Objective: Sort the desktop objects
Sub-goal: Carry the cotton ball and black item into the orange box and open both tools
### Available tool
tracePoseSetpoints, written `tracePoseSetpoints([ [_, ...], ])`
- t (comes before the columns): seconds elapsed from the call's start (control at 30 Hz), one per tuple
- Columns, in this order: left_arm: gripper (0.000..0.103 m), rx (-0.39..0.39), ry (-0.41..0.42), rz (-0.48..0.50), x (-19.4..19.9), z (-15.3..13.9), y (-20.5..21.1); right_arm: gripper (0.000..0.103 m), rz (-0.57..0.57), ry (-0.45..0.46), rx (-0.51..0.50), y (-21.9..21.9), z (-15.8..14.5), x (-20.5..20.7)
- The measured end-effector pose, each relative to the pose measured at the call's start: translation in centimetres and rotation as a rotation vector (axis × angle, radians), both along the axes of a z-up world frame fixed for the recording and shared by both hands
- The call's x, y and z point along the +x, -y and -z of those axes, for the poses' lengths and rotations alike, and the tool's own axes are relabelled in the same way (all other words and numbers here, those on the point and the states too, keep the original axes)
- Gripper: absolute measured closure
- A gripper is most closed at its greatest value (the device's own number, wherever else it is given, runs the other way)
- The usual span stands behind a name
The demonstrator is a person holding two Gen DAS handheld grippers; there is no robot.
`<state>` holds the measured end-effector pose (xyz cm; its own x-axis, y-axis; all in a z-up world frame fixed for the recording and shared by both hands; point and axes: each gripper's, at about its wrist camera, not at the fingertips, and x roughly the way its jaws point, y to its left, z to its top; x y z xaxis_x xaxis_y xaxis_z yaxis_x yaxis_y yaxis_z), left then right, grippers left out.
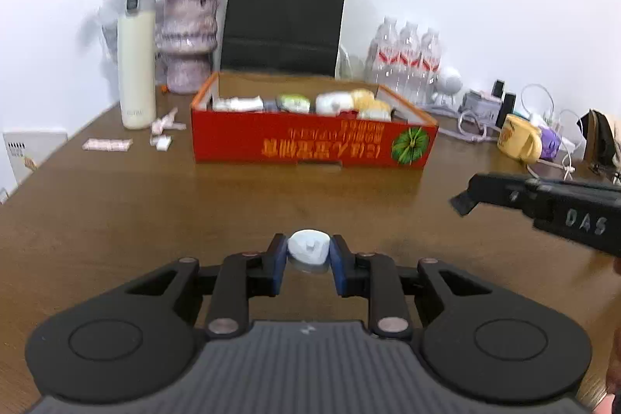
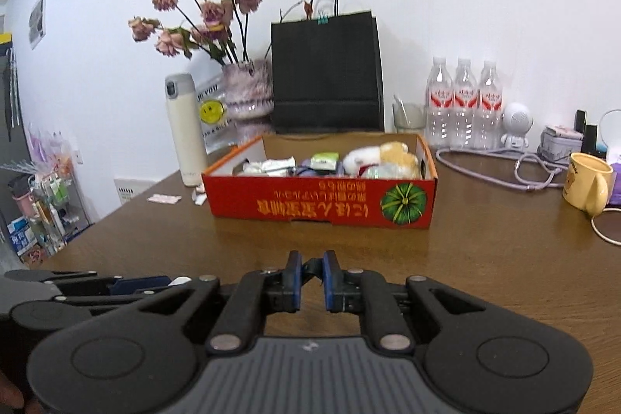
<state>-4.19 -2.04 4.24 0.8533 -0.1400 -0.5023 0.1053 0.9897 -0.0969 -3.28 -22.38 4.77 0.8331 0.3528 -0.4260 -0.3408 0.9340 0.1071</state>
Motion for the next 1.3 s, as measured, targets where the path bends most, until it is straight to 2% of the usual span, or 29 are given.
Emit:
tracePoseSetpoints([
  [0.23, 0.078, 0.002, 0.092, -0.014, 1.3, -3.0, -0.3, 0.093, 0.000, 0.050, 0.005, -0.4, -1.7, 0.7],
  [0.43, 0.078, 0.023, 0.164, -0.023, 6.2, -5.2, -0.4, 0.093, 0.000, 0.106, 0.006, -0.8, -4.3, 4.9],
  [0.73, 0.078, 0.030, 0.133, -0.012, 16.5, -5.6, -0.8, 0.093, -0.023, 0.075, 0.051, -1.5, -5.6, 15.7],
  [0.87, 0.078, 0.016, 0.049, 0.017, 20.9, -4.5, -1.2, 0.093, -0.029, 0.035, 0.053, -2.0, -5.1, 20.1],
  [0.93, 0.078, -0.012, -0.026, 0.040, 23.1, -3.7, -1.7, 0.093, -0.040, -0.005, 0.053, -2.4, -4.6, 22.2],
  [1.03, 0.078, -0.046, -0.143, 0.095, 26.0, -2.4, -2.2, 0.093, -0.084, -0.116, 0.065, -3.0, -3.1, 25.6],
  [1.2, 0.078, 0.032, -0.262, 0.117, 28.8, -1.4, -2.3, 0.092, -0.102, -0.366, 0.038, -3.9, -0.3, 30.1],
  [1.27, 0.077, 0.029, -0.295, 0.129, 29.7, -1.5, -2.5, 0.092, -0.103, -0.484, 0.036, -4.1, 0.5, 31.8],
  [1.3, 0.075, 0.020, -0.321, 0.137, 30.2, -1.5, -2.8, 0.087, -0.095, -0.517, 0.043, -4.0, 0.7, 32.4],
])
